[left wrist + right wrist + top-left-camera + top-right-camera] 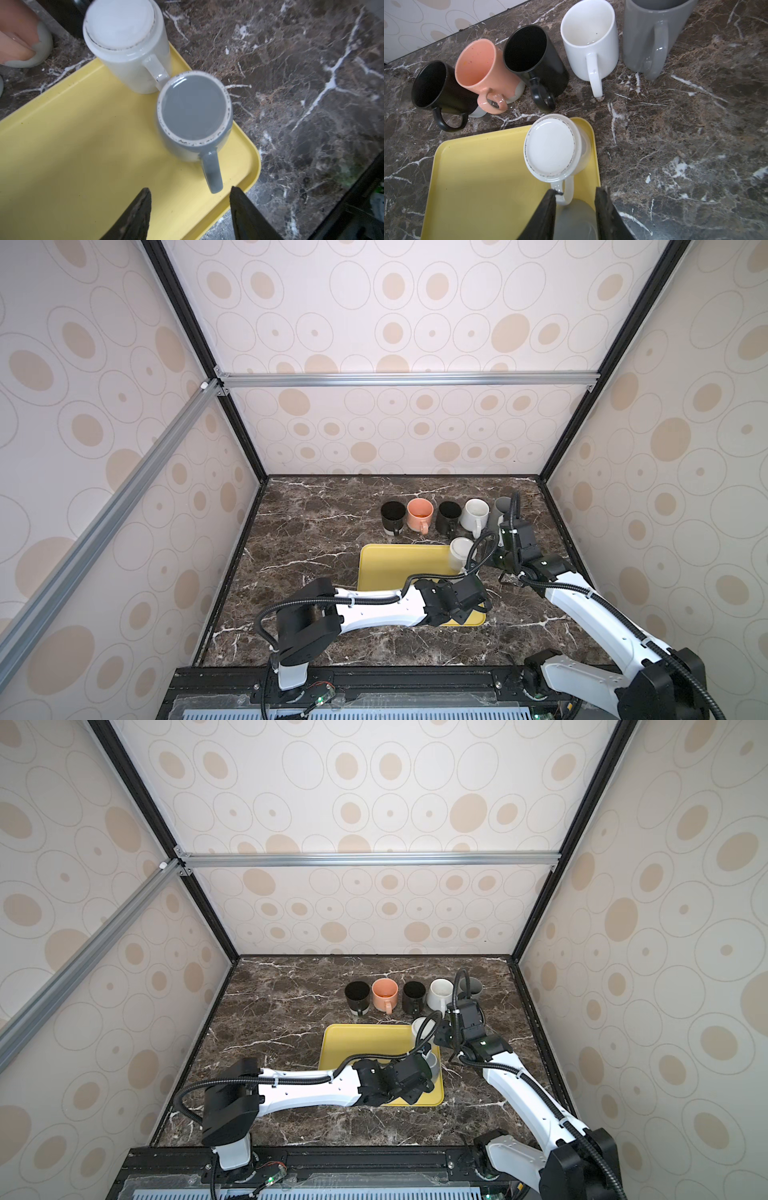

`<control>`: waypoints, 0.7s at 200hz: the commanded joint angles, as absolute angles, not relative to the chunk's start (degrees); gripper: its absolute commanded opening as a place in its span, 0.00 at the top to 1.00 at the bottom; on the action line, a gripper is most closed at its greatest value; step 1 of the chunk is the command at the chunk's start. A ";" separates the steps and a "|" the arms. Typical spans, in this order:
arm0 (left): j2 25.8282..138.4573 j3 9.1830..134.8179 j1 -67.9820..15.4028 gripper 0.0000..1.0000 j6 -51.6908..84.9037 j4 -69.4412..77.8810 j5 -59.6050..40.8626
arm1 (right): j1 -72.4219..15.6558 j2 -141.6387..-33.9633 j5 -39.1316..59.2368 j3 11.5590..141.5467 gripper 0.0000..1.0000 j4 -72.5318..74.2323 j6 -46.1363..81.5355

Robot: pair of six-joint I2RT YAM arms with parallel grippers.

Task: Turn the mug right side up
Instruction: 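Move left gripper down onto the upside-down grey mug on the tray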

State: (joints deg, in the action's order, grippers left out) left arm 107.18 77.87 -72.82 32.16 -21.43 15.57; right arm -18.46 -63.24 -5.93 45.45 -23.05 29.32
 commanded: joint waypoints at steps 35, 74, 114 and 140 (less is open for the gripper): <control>110.99 84.33 -73.31 0.42 33.46 -27.14 16.65 | -16.68 -59.75 -6.94 43.17 0.65 -22.25 29.48; 113.79 87.15 -73.34 0.44 33.31 -27.90 16.24 | -14.06 -57.30 -8.52 42.16 0.66 -22.96 30.76; 116.93 89.97 -73.05 0.53 34.14 -30.03 16.65 | -12.67 -54.81 -7.36 40.76 0.66 -22.83 31.23; 118.23 91.44 -72.79 0.55 34.48 -30.50 16.27 | -12.57 -54.51 -7.03 40.52 0.66 -22.51 31.71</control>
